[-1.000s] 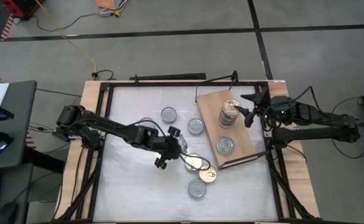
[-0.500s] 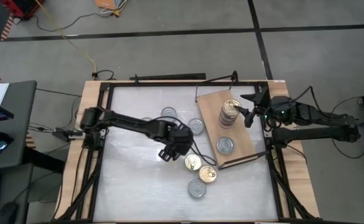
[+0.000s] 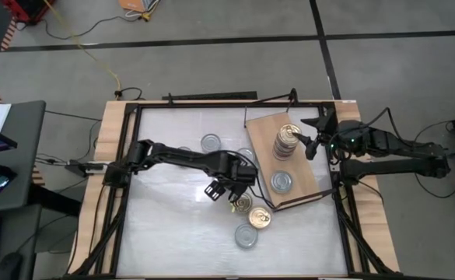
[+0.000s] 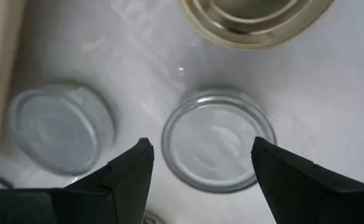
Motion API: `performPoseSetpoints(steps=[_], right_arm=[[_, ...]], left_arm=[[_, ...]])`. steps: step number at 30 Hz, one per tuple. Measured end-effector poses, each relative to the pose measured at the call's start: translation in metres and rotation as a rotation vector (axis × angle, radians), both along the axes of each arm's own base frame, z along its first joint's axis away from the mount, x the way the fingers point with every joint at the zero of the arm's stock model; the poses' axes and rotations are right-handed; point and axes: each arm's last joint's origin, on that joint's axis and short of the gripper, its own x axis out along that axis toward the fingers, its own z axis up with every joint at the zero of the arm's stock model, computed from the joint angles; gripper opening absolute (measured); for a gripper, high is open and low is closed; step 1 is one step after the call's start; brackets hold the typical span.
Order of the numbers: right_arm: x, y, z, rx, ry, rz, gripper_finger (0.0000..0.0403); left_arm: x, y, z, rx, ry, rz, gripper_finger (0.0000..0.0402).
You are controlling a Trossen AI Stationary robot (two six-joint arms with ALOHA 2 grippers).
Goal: Stack canned seafood by type on shelf
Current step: Stack the green tuna can on the green tuna can on the shelf
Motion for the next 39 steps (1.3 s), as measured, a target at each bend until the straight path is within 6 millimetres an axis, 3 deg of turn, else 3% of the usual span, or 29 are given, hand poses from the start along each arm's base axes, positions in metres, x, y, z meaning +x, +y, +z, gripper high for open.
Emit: performPoseSetpoints(steps=[9,16,23,32,37,39], right_arm=[[0.0,0.0,-0.001,0.001,0.009,0.0,0.0306],[0.0,0.0,-0.001,0.002,0.008,-0.001,0.0306],[0.0,0.0,-0.001,0.007,0.005,-0.002,0.0306],[0.0,0.0,-0.001,0.007,0.004,-0.003,0.0306],[0.0,0.0,-0.001,0.009,0.003,-0.003,0.0306],[0.0,0.0,-0.001,0.009,0.003,-0.003,0.0306]], left_arm=[[-0.016,-0.004,0.016,-0.057,0.03,0.18,0.0258],[-0.029,-0.023,-0.022,-0.004,0.139,0.176,0.024],[-0.037,-0.031,-0.053,0.099,0.145,0.135,0.0174],[-0.04,-0.037,-0.066,0.212,0.077,0.13,0.0074],[-0.041,-0.037,-0.068,0.189,0.075,0.173,0.0012],[-0.041,-0.037,-0.068,0.172,0.08,0.185,0.0005]])
